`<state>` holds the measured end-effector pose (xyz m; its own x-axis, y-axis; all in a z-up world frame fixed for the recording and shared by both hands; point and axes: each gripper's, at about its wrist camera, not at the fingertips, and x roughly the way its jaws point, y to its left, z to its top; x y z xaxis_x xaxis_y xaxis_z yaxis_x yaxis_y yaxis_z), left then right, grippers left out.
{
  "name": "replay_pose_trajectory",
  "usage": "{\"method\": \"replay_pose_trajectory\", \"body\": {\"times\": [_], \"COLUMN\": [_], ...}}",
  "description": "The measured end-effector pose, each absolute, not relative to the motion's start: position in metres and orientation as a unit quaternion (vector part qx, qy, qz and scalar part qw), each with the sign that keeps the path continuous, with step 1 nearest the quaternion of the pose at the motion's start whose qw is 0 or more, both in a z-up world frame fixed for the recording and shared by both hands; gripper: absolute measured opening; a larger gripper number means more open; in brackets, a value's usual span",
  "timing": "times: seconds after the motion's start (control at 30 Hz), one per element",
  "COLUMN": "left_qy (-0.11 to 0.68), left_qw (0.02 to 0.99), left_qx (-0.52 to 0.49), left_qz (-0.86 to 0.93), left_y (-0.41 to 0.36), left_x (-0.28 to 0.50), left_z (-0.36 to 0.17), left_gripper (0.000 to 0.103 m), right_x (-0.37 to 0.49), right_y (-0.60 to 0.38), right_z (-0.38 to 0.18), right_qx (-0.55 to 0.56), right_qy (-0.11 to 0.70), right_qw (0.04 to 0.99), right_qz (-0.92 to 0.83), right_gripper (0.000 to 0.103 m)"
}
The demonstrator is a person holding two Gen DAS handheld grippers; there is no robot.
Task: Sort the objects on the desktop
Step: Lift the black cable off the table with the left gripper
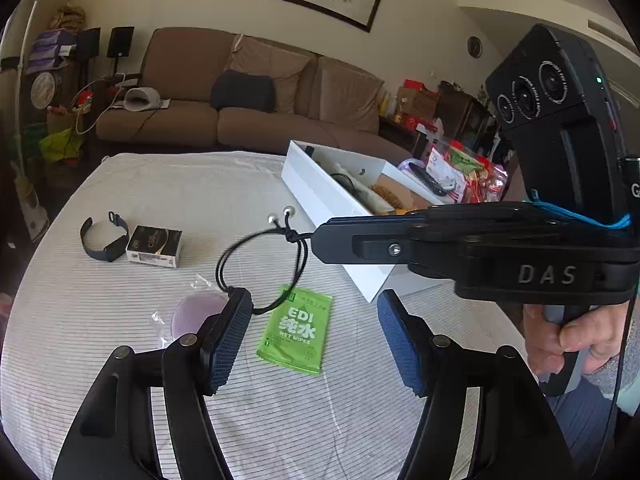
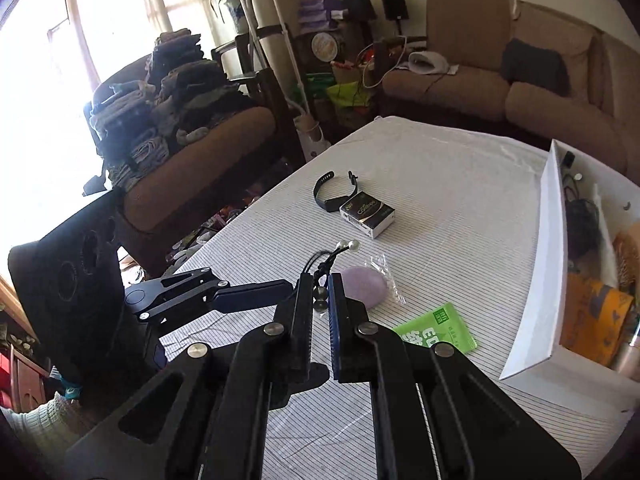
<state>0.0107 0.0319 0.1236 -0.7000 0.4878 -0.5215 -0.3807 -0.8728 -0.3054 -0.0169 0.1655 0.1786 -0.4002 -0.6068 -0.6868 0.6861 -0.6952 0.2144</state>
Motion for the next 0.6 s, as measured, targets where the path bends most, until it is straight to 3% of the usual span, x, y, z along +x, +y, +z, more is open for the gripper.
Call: {"method": "replay_pose_trajectory", "body": {"times": [0.17,0.23,0.27,0.3,0.43,0.6], "left_qy": [-0.113,-0.106,-0.099,-0.092,-0.089,-0.173], "left_qw": [0.219,0.228,0.237,0.243,0.259,0.293], "left_qx": [-0.298,-0.286,-0.283,-0.280,-0.277,-0.282], "left_qz": [0.922,0.925,0.924,0.924,0.921,0.897], "left_y": [0.020,0.022,0.026,0.029,0.040,0.024], "left_x": [0.007,0.010,0.011,0.013,0.019,0.012], "left_z": [0.120,0.125,0.128,0.130,0.135,0.131], "left_gripper": [0.064,0.041,0.009,0.002,0.002,0.002], "right_x": [-0.005,-0.003,-0.001,0.001,0.002,-0.002], "right_y": [0.161,0.159,0.158,0.157,0.159,0.167], "right_z": [0.189,0.190,0.191,0.192,0.195,0.195], "right_qx": [0.383,0.387,0.388,0.387,0.384,0.385], "right_qy": [0.063,0.064,0.065,0.066,0.062,0.048], "right_qw": [0.395,0.396,0.396,0.395,0.391,0.386], "right_qz": [-0.833,-0.830,-0.830,-0.830,-0.834,-0.837], "right_gripper": [0.007,0.007,0.007,0.007,0.007,0.007]}}
